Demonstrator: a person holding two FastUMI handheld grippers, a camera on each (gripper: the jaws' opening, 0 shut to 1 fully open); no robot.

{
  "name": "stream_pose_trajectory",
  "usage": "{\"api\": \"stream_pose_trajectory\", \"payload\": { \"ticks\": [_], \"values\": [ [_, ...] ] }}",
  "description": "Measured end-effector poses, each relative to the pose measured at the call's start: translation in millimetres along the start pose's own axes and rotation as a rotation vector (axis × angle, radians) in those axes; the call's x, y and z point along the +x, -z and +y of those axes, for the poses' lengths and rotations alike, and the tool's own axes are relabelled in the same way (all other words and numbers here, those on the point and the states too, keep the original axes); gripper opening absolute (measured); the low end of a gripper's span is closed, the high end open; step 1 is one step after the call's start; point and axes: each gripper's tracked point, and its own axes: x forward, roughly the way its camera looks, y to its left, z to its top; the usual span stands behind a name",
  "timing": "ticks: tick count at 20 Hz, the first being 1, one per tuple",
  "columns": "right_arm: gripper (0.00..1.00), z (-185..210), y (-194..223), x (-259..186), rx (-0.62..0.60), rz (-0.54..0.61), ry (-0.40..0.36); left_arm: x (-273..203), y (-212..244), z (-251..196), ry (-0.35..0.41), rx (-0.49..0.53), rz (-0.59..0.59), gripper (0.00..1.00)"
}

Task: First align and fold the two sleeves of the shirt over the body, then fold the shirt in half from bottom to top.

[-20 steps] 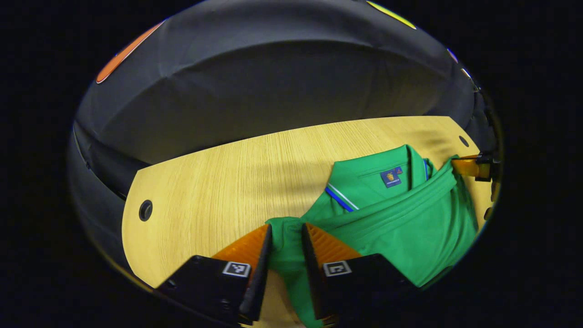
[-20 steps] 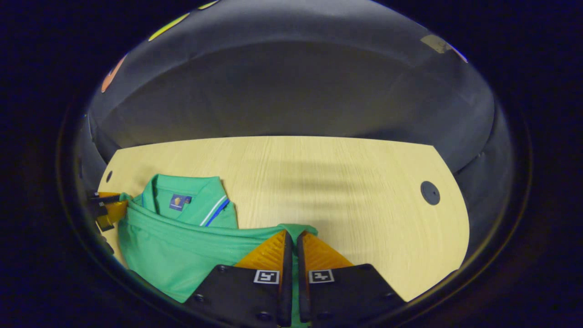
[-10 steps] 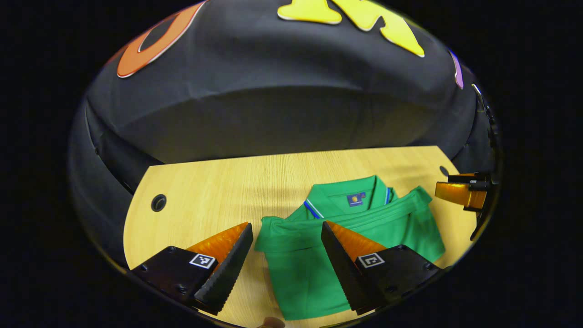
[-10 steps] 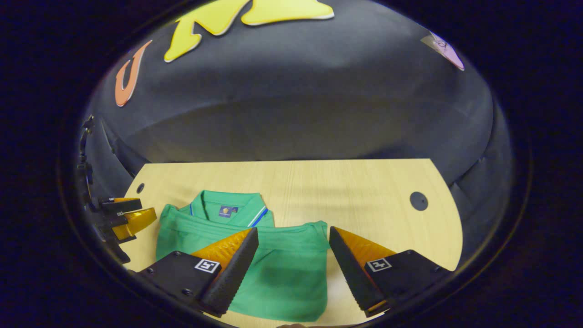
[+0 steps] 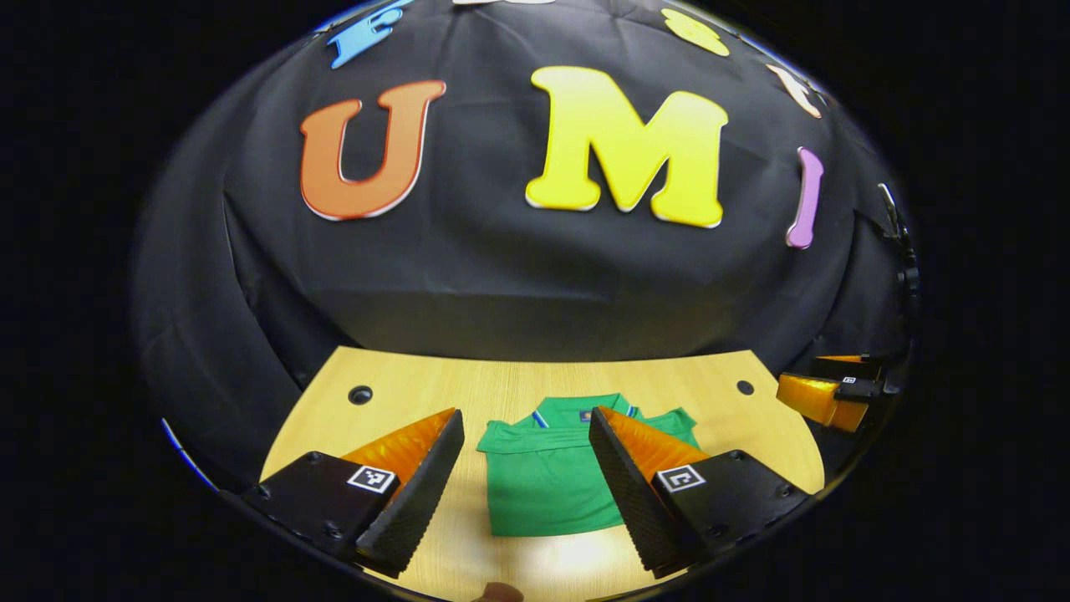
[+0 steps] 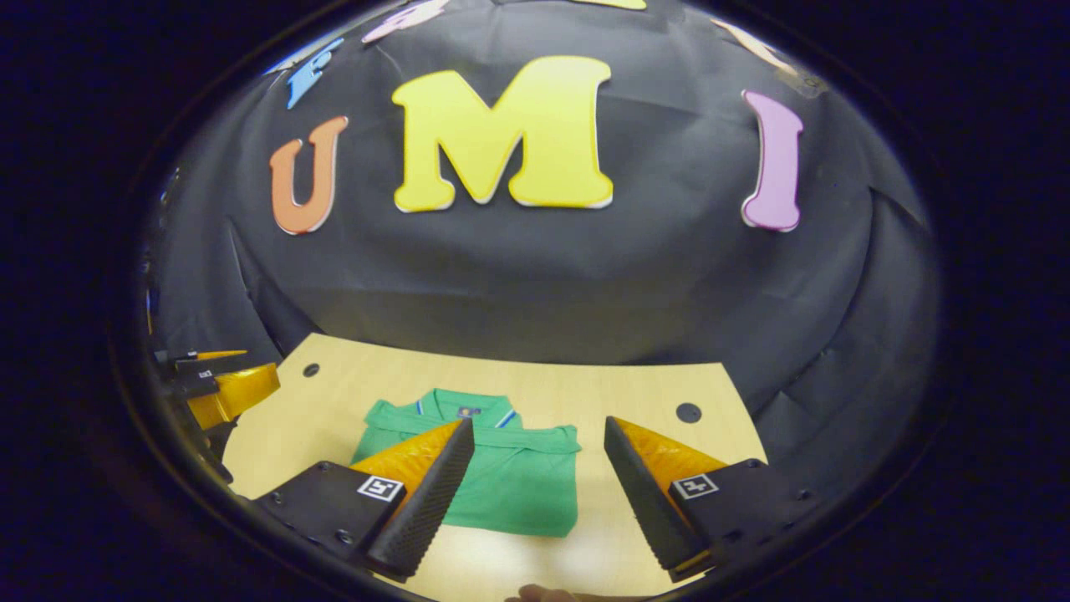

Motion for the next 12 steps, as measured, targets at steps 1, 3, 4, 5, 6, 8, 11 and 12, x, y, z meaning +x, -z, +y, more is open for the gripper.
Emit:
{"api": "stream_pose_trajectory", "payload": {
  "ticks": [1,3,4,5,6,8,11,12],
  "values": [
    [0.98,3.6,-8.8,-19.1,-0.009,-0.043,0.003,-19.2,-8.9,1.1,-0.014,0.021,-0.026,0.98],
    [0.98,14.8,-19.8,-56.0,-0.021,-0.111,0.002,-51.3,-23.4,-3.2,-0.020,0.028,-0.081,0.97],
    [0.98,19.2,-23.1,-72.8,-0.034,-0.140,-0.004,-67.7,-28.9,-6.8,-0.017,0.024,-0.102,0.97],
    [0.98,21.6,-25.3,-89.0,-0.049,-0.169,-0.007,-82.5,-34.2,-10.6,-0.014,0.020,-0.121,0.97],
    [1.00,24.4,-29.1,-103.0,-0.056,-0.202,-0.007,-96.1,-35.5,-12.3,-0.014,0.017,-0.138,0.97],
    [0.98,27.5,-33.2,-132.7,-0.055,-0.261,-0.015,-119.9,-36.1,-17.4,-0.015,-0.005,-0.159,0.97],
    [0.98,22.3,-40.8,-171.7,-0.039,-0.359,0.023,-153.0,-28.1,-19.6,-0.034,-0.014,-0.193,0.97],
    [0.98,21.8,-41.3,-183.6,-0.035,-0.393,0.030,-161.2,-24.3,-21.6,-0.037,-0.024,-0.196,0.97]
  ]
}}
